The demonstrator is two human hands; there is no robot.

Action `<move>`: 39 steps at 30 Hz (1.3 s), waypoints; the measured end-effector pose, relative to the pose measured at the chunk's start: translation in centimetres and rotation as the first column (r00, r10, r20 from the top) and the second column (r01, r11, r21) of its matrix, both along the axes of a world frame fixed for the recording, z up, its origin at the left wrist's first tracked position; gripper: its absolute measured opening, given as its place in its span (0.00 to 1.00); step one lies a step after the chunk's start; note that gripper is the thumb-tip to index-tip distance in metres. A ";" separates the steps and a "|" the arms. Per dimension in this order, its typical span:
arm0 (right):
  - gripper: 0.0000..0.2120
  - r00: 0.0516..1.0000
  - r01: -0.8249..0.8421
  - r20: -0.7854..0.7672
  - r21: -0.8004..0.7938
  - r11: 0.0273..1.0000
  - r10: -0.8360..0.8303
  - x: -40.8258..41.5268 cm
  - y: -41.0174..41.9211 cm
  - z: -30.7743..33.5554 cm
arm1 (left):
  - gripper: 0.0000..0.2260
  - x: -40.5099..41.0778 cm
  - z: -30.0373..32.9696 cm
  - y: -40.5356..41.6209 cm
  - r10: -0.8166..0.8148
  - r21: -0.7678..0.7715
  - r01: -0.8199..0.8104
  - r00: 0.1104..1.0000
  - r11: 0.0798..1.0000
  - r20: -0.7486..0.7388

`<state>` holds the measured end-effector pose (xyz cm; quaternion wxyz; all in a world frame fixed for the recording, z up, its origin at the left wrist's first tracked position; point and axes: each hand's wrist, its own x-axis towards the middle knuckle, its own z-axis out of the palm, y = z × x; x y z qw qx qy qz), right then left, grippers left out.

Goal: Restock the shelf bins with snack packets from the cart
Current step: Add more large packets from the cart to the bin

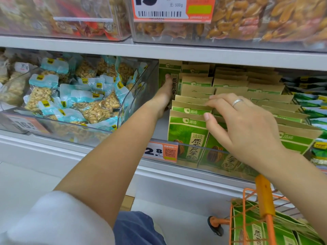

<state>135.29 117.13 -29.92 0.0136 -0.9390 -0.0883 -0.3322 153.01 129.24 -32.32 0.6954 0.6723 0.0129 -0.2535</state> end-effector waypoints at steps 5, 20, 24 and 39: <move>0.12 0.961 -0.266 0.110 0.088 0.960 0.256 -3.7 -1.9 1.2 | 0.10 -3.8 3.4 3.7 0.035 0.030 -0.041 0.983 0.999 0.180; 0.16 0.307 0.198 -0.864 -0.353 0.915 -0.399 -21.0 -15.8 -6.5 | 0.27 -28.6 -1.0 -5.4 -0.782 0.745 0.238 0.180 0.623 0.596; 0.24 -0.051 0.286 -0.977 -0.214 0.934 -0.208 -22.9 -16.7 -10.3 | 0.20 -30.0 -2.5 -6.9 -0.883 0.863 0.186 0.137 0.469 0.450; 0.10 0.242 0.461 -0.936 0.344 0.818 0.257 -23.2 -16.3 -11.7 | 0.15 -30.1 -2.6 -6.7 -0.810 0.793 0.176 0.193 0.583 0.553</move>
